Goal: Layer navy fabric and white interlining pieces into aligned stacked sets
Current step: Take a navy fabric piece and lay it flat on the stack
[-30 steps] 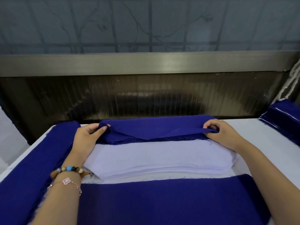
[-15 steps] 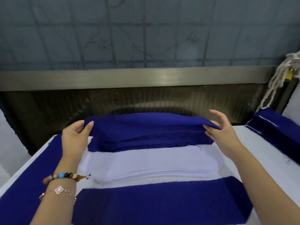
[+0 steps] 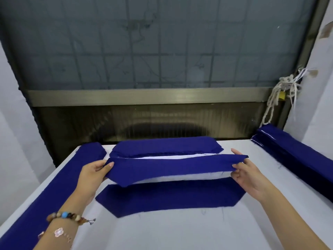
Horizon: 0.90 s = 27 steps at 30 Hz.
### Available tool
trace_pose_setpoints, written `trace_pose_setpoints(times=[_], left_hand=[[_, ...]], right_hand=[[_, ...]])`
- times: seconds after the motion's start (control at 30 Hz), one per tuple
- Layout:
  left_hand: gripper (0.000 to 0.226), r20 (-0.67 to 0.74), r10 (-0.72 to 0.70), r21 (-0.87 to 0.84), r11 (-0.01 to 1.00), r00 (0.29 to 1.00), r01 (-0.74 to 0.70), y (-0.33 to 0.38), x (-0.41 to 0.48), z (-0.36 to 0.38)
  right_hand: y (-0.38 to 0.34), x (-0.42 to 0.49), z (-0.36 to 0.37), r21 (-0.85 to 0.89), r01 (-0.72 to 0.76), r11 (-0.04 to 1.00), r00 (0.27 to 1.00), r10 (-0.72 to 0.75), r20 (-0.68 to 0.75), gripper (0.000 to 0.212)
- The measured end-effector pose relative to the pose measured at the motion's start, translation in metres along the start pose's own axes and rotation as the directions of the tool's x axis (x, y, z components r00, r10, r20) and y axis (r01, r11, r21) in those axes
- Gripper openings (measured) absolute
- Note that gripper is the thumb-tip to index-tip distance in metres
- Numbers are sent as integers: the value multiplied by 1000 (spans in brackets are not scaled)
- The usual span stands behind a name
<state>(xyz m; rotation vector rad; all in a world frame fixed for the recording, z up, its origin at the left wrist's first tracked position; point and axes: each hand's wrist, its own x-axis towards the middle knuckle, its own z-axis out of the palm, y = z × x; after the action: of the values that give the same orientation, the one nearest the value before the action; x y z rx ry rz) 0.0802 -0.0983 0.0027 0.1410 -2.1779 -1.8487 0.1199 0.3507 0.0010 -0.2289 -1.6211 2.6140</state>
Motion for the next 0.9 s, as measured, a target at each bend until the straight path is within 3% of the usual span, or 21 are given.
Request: trace_pose_setpoints(times=[0.13, 0.27, 0.47, 0.6, 0.7, 0.8, 0.9], left_hand=[[14, 9, -44, 21, 999, 999, 44, -13, -25, -6], [11, 48, -38, 39, 999, 998, 36, -27, -40, -3], [15, 29, 88, 89, 992, 996, -90, -34, -48, 0], [22, 30, 155, 223, 962, 987, -158, -37, -53, 2], [33, 15, 211, 364, 909, 977, -202, -37, -57, 4], [41, 15, 220, 426, 881, 975, -206, -39, -59, 2], [38, -7, 227, 457, 867, 974, -199, -42, -58, -3]], right_hand=[[13, -29, -7, -217, 64, 974, 997, -74, -38, 49], [27, -47, -6, -503, 157, 850, 975, -214, -57, 57], [37, -52, -5, -583, 265, 768, 945, -327, 0, 55], [41, -45, -2, -654, 299, 695, 893, -445, -64, 23], [41, -36, -2, -692, 244, 679, 864, -476, -163, 2], [43, -26, -7, -760, 173, 627, 848, -487, -209, 5], [48, -25, -10, -827, 180, 532, 845, -514, -146, 8]])
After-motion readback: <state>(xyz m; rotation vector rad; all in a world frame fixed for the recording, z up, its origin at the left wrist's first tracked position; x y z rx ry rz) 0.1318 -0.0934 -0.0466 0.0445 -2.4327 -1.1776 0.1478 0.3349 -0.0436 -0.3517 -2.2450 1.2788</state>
